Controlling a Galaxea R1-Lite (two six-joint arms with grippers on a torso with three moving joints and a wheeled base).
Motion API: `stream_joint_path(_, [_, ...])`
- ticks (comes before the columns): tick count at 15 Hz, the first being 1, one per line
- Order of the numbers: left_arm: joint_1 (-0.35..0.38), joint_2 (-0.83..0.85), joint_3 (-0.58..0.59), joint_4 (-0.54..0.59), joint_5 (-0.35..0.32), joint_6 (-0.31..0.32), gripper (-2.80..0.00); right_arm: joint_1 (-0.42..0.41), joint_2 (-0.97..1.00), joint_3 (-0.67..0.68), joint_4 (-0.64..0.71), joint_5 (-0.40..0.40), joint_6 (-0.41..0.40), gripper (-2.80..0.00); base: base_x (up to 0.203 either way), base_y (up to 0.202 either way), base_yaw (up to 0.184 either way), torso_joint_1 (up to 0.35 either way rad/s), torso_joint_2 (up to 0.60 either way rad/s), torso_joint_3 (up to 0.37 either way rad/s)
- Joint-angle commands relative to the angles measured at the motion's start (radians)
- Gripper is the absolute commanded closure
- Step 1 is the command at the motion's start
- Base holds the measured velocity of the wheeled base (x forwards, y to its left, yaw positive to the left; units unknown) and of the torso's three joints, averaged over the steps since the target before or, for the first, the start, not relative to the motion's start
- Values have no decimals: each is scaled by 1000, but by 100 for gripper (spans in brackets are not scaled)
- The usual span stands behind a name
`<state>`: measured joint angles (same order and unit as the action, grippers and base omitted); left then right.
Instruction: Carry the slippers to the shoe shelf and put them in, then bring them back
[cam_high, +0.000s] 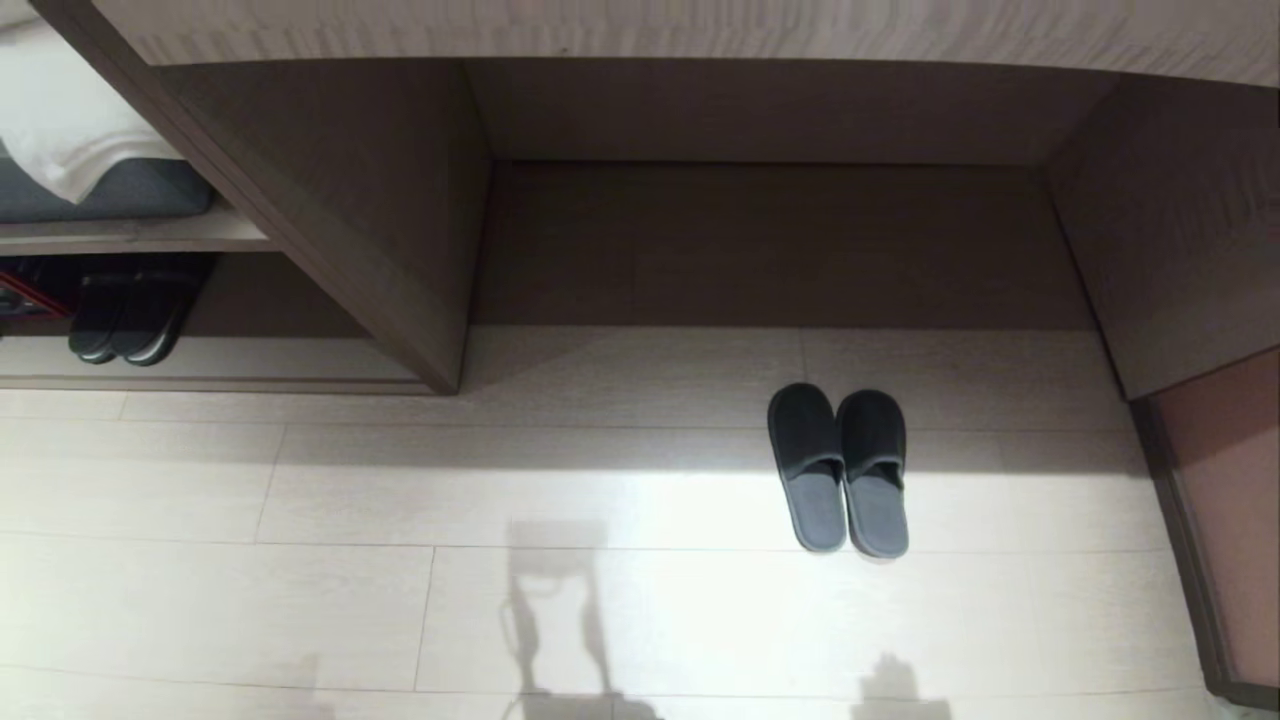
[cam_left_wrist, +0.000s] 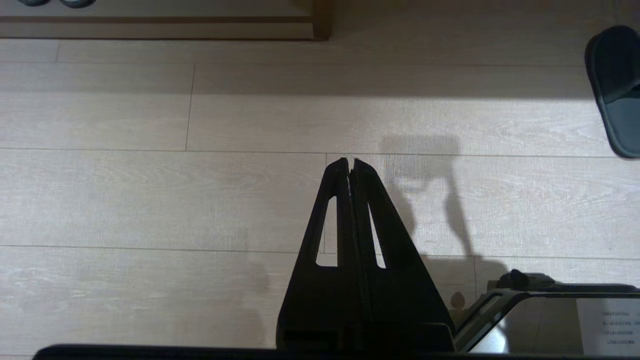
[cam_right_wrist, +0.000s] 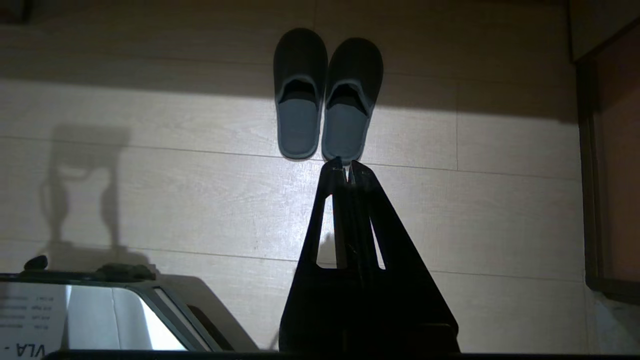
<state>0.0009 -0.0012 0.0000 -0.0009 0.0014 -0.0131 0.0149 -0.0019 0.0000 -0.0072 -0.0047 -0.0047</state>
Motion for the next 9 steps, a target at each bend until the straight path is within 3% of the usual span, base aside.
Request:
stream_joint_path(1, [-1, 1, 1, -1, 0, -1, 0, 0, 2, 0, 0, 0, 0, 0, 0, 0, 0, 2, 7, 212])
stream_joint_path(9, [0, 1, 0, -1, 0, -2, 0, 0, 2, 0, 0, 0, 0, 0, 0, 0, 0, 0, 1, 202])
